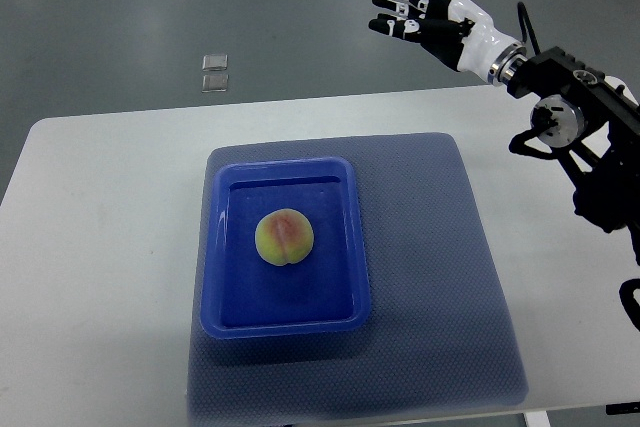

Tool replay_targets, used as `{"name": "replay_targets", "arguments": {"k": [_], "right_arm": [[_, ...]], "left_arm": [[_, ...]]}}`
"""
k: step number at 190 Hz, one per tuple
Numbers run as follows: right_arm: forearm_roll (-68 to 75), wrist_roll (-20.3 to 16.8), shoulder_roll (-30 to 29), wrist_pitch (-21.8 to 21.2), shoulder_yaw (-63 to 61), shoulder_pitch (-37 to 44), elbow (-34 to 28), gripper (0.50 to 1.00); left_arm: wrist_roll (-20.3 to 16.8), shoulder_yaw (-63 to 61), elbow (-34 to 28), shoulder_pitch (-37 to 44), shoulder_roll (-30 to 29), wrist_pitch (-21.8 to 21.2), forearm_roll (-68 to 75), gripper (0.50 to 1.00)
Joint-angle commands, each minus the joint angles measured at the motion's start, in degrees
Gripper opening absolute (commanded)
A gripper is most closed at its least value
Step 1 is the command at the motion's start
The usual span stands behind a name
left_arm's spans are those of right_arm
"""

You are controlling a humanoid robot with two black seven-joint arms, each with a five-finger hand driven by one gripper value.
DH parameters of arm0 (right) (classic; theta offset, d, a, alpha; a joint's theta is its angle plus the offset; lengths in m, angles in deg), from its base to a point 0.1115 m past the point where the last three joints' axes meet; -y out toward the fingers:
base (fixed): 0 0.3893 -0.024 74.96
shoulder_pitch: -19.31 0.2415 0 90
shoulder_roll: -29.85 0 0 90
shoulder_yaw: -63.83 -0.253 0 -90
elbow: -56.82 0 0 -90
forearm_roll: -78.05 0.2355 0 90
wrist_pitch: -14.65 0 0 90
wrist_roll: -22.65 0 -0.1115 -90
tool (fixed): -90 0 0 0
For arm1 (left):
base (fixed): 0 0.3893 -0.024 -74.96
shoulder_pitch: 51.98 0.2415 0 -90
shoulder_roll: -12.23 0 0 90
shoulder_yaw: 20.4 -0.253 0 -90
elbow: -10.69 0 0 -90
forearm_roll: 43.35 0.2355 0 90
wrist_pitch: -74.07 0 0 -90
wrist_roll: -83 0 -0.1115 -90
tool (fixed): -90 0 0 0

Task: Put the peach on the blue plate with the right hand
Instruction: 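Open the right hand and withdraw it upward away from the tray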

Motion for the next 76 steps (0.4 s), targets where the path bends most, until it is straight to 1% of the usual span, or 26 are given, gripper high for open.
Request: {"name": "replay_targets", "arguments": {"k": [1,11,20,32,45,76], "right_arm": [[11.72,3.28,-2.5,0.04,-4.46,-4.26,3.67,0.932],[16.13,4.95,-3.12,-0.41,-4.63,-4.79,6.93,0.932],[20.87,7.41,-3.47,-0.76,-4.28,-4.79,11.93,0.932],[23.6,8.82,-4.61,-1.28,-4.02,-4.79,15.62,0.932],[24.13,9.08,-6.2,-1.99,-4.2,-4.62,17.47,0.932],[24.13,9.17,-6.55,-2.69,-4.28,-4.53,17.65,0.932]], "left_arm": [[0.0,-0.03,0.01,0.0,0.0,0.01,0.0,1.0],[0.0,-0.03,0.01,0.0,0.0,0.01,0.0,1.0],[0.0,-0.11,0.01,0.0,0.0,-0.08,0.0,1.0],[0.0,-0.11,-0.07,0.0,0.0,0.01,0.0,1.0],[0.09,-0.11,0.01,0.0,0.0,0.01,0.09,1.0],[0.09,-0.29,0.63,0.0,0.0,-0.08,0.35,1.0]]}}
